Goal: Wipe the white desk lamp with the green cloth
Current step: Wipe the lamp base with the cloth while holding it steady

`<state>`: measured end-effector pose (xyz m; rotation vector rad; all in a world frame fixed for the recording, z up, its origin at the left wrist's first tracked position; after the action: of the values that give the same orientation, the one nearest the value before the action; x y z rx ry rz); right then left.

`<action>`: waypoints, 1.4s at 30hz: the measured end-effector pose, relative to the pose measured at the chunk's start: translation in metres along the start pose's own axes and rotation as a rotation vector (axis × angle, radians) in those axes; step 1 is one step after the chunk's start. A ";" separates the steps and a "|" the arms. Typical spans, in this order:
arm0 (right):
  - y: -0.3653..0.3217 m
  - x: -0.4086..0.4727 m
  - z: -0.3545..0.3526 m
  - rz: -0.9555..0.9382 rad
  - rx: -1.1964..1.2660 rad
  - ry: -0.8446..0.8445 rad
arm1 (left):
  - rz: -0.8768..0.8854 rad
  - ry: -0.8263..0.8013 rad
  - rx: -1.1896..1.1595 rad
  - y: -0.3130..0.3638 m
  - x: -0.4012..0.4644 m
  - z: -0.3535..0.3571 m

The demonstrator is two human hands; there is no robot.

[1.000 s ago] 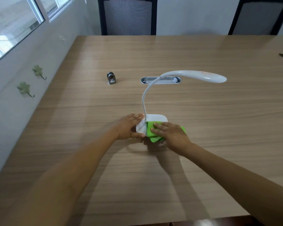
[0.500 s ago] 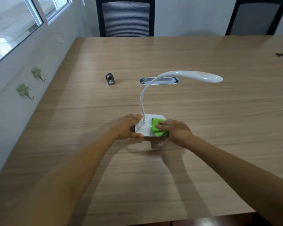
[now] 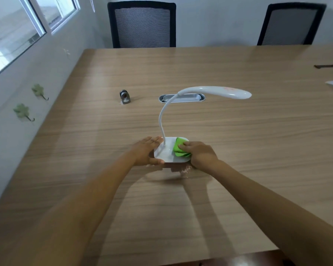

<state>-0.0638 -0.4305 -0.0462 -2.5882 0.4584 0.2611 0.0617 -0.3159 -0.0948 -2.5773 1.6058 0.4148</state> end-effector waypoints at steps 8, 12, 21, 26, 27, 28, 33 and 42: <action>-0.046 -0.030 -0.018 -0.224 -0.219 0.115 | 0.002 -0.011 -0.015 0.002 -0.002 -0.003; -0.064 -0.016 0.013 -0.268 -0.272 -0.002 | 0.009 -0.027 0.027 0.002 0.002 -0.005; -0.040 -0.028 -0.005 -0.189 -0.293 -0.034 | -0.015 -0.031 0.018 0.005 -0.005 -0.008; -0.044 -0.001 -0.006 -0.087 -0.195 -0.002 | -0.009 -0.036 0.017 0.011 -0.008 -0.013; -0.041 -0.001 0.000 -0.069 -0.195 -0.022 | -0.012 -0.039 0.005 0.010 -0.009 -0.014; -0.036 -0.003 0.004 -0.070 -0.206 -0.027 | -0.012 -0.040 -0.006 0.010 -0.009 -0.014; -0.023 -0.033 0.007 -0.170 -0.309 -0.106 | -0.020 -0.031 -0.007 0.009 -0.009 -0.013; -0.015 0.005 -0.019 0.053 -0.056 0.003 | -0.028 -0.061 0.003 0.007 -0.009 -0.012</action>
<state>-0.0515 -0.4293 -0.0243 -2.6336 0.5289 0.2917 0.0536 -0.3134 -0.0806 -2.5558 1.5471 0.4826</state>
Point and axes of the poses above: each hand's wrist, its own x-axis towards the middle knuckle, its own z-axis out of the palm, y = z × x, the point moved 9 cm from there along x, towards the middle knuckle, and after that the axes turned 10 degrees about x, right-handed, at the moved point
